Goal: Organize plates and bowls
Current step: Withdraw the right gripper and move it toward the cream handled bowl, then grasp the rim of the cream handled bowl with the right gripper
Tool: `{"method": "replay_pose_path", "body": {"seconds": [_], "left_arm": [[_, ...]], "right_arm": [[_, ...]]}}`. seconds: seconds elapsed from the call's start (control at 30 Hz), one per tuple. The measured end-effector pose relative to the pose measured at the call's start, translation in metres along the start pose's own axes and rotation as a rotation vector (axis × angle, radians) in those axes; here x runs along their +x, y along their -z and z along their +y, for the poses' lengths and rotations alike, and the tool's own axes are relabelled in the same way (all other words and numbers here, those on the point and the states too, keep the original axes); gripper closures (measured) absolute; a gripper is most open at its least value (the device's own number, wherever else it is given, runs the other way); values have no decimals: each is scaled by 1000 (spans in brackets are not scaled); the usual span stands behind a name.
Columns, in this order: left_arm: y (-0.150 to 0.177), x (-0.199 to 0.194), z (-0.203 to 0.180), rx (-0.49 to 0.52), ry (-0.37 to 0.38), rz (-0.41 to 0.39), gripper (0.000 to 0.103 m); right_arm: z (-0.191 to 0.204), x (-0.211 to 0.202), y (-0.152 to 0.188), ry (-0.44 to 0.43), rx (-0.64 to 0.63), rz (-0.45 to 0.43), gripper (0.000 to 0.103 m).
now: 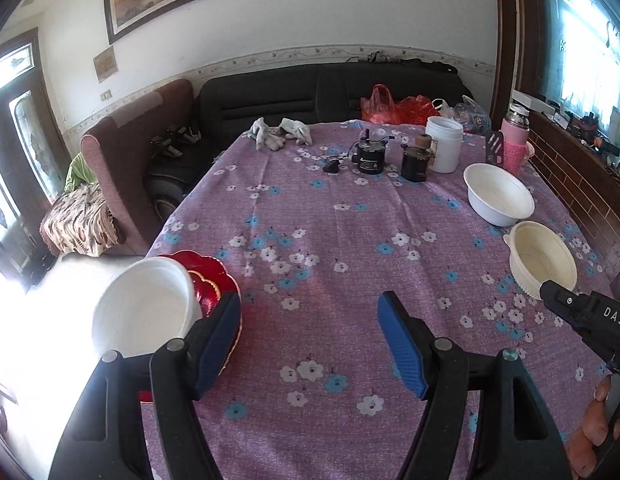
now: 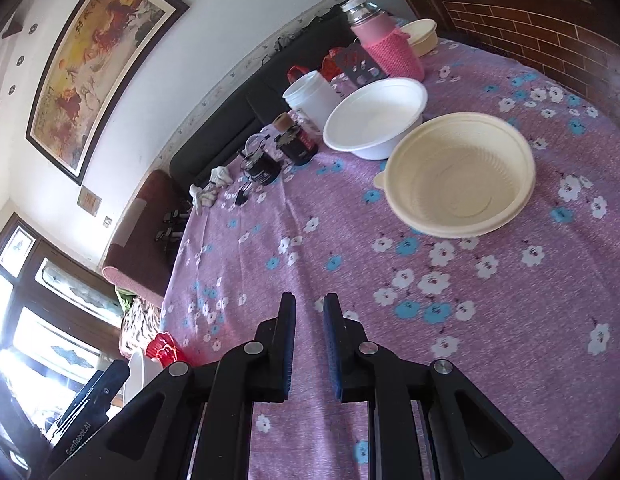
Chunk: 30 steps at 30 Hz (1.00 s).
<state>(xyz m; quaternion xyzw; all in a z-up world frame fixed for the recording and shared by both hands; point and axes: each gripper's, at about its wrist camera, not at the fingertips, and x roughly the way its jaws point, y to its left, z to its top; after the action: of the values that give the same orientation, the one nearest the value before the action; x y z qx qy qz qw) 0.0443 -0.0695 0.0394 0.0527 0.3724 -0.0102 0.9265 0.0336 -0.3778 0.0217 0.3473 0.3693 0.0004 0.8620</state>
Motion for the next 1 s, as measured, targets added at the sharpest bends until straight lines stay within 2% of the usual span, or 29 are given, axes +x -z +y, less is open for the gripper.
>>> {"method": "replay_pose_path", "body": {"seconds": [0.47,0.6,0.87,1.0], "left_arm": [[-19,37,-75,100,79,37,32],[-23,50,-97,131,102,49,32],[-29,75,-123,144,142,93,32],[-34,90,-145,167,181,130,30]], "right_arm": [[-93,-40,-50,132,124,-111,86],[-114,-44,-62,172,152,-136,80],[-136,-30,-78,219,174,-147,78],[-145,-19,-82,205,183,-135,73]]}}
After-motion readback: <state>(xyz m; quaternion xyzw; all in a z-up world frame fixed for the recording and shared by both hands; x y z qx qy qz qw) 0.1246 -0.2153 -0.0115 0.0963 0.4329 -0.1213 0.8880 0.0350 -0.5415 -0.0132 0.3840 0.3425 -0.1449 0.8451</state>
